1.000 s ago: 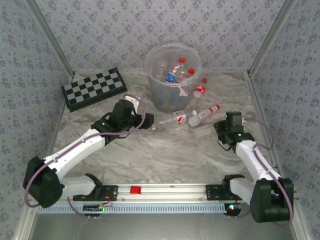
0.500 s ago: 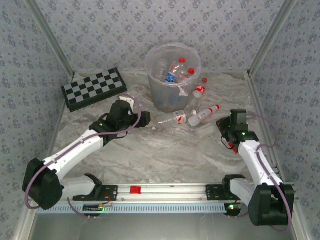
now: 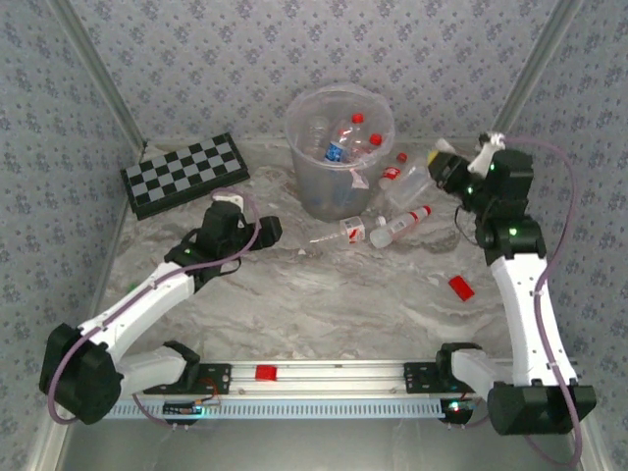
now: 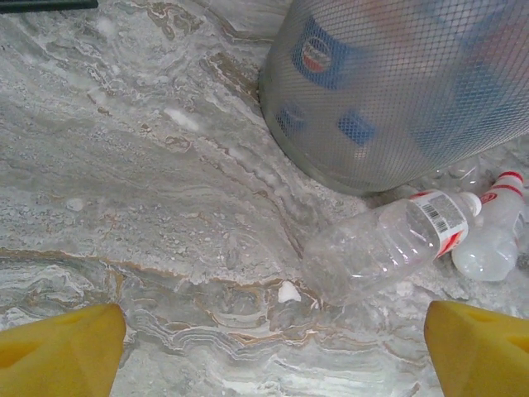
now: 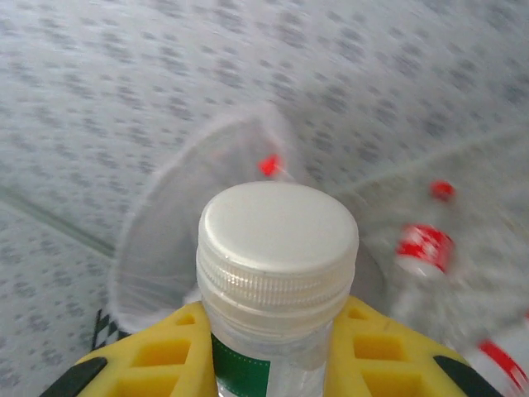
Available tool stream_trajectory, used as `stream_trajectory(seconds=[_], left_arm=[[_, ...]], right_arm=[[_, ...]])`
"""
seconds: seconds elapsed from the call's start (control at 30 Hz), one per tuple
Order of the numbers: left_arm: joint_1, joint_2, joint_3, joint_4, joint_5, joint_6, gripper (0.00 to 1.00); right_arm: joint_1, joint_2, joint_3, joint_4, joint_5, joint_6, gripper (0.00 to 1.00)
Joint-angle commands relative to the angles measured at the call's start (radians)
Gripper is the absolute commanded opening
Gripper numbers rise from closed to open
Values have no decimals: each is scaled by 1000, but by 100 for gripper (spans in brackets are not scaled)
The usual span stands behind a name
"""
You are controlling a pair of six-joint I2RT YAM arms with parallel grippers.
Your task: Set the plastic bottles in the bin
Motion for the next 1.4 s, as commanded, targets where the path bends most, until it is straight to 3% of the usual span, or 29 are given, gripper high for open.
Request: stream_trajectory(seconds=[0.0,0.17,0.33,0.6,1.0,1.07,1.3,1.37], left_arm=[[13,-53,0,20,7,-32,93],[18,-112,-32,29,30,-44,93],[18,-175,-71,46,76,-49,92],[18,-337,-130,11,21,-11,93],[21,-329,-138,27,24,-13,93],[19,-320,-138,33,27,-18,93],[19,-310,-131,19,27,-18,93],[20,-310,-129,16,24,-15,93]], right_arm=[[57,109,200,-7,-95,-139,6],[189,345,524,-81,-66,-331,7],[246,630,843,-175,-163,-391,7],[317,1015,1263,-470,-51,-525,5],[376,1222,1275,-516,-68,-491,6],[387,1247,1272,-522,-69,-486,9],[389,1266,1268,-496,-98,-428,50],[383,1253,1275,-495,-107,-417,57]])
